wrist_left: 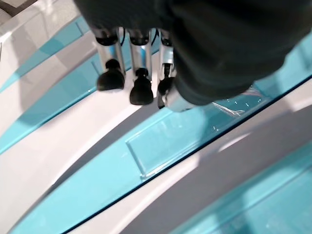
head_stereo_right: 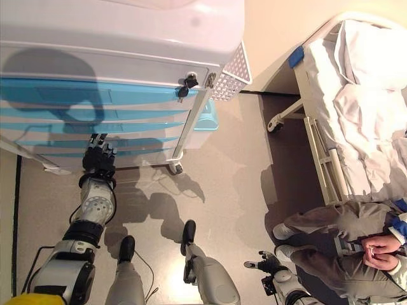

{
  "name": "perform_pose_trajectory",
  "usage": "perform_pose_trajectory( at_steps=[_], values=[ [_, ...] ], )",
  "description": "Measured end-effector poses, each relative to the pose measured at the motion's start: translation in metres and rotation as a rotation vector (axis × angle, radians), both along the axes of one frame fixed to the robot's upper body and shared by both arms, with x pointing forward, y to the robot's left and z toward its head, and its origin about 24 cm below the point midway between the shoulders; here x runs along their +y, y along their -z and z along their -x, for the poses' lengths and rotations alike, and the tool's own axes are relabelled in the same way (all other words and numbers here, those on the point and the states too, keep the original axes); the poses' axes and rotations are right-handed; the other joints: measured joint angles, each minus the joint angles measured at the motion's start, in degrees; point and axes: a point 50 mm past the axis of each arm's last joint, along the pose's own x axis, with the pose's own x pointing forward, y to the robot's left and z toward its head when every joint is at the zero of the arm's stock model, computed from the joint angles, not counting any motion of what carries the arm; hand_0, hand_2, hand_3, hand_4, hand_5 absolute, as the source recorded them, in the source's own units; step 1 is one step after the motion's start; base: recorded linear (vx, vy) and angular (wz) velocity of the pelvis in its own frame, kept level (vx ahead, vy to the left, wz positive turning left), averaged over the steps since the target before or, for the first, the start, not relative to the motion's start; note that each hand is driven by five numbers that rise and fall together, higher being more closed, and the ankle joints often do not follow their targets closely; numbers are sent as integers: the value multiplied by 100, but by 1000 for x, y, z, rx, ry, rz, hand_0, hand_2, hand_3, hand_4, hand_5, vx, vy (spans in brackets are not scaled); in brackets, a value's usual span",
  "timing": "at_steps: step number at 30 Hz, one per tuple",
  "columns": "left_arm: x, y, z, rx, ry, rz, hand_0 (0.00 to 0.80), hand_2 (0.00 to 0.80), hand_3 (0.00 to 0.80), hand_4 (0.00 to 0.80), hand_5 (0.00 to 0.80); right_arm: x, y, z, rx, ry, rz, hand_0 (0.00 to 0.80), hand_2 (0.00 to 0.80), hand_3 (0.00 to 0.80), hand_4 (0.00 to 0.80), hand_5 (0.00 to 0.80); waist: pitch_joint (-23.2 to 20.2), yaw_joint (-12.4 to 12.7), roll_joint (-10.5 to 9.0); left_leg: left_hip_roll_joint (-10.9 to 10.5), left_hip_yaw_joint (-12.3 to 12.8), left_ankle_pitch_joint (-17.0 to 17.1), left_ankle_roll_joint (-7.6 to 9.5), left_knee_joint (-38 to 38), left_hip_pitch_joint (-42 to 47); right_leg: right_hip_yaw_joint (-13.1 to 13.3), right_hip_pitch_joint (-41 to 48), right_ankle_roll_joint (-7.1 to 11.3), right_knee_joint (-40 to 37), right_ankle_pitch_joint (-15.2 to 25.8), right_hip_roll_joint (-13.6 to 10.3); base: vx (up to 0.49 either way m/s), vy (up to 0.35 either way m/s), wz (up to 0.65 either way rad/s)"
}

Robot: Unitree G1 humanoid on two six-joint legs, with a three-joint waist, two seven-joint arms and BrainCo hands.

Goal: Open the drawer and pick up the medicine

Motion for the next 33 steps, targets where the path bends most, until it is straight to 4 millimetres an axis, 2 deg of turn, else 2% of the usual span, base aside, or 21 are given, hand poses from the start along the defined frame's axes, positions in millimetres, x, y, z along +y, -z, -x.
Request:
perform_pose_trajectory(
  at_steps=[9, 15, 20, 22, 33],
  values=[
    [0, 0, 0, 0, 1, -1, 800, 800, 800, 800, 800, 0, 0, 0, -2, 0, 0, 0, 0, 0, 0, 0, 46, 4, 59, -1, -7, 2, 0, 27, -4, -8, 3, 0, 7, 0, -1, -32, -20, 0],
    [-3, -2, -2, 2, 19, 3, 800, 800, 800, 800, 800, -1, 0, 0, -1, 3, 1, 0, 0, 0, 0, 0, 192, 6, 230, 1, -118, 2, -2, 73, -4, -90, 22, 21, 110, -55, -10, -33, -36, 6],
    [-7, 0, -2, 11, 37, 0, 800, 800, 800, 800, 800, -2, 0, 1, 3, 5, 4, 0, 0, 0, 0, 0, 244, 44, 282, 4, -154, 0, -5, 103, -3, -116, 4, 23, 235, -139, -16, -33, -39, 6],
    [-10, 2, -3, 19, 51, 3, 800, 800, 800, 800, 800, -3, 0, 1, 3, 5, 6, 0, 0, 0, 0, 0, 255, 131, 287, 12, -160, -5, -11, 131, -3, -127, -46, 7, 368, -206, -21, -48, -48, 4],
    [-21, 10, 0, 40, 87, 16, 800, 800, 800, 800, 800, -6, -1, 0, 0, 28, 7, 0, 0, 0, 0, 0, 331, 199, 356, -5, -361, -31, -41, 236, -17, -263, -309, -9, 1216, -722, -125, -22, -21, 8]
  ],
)
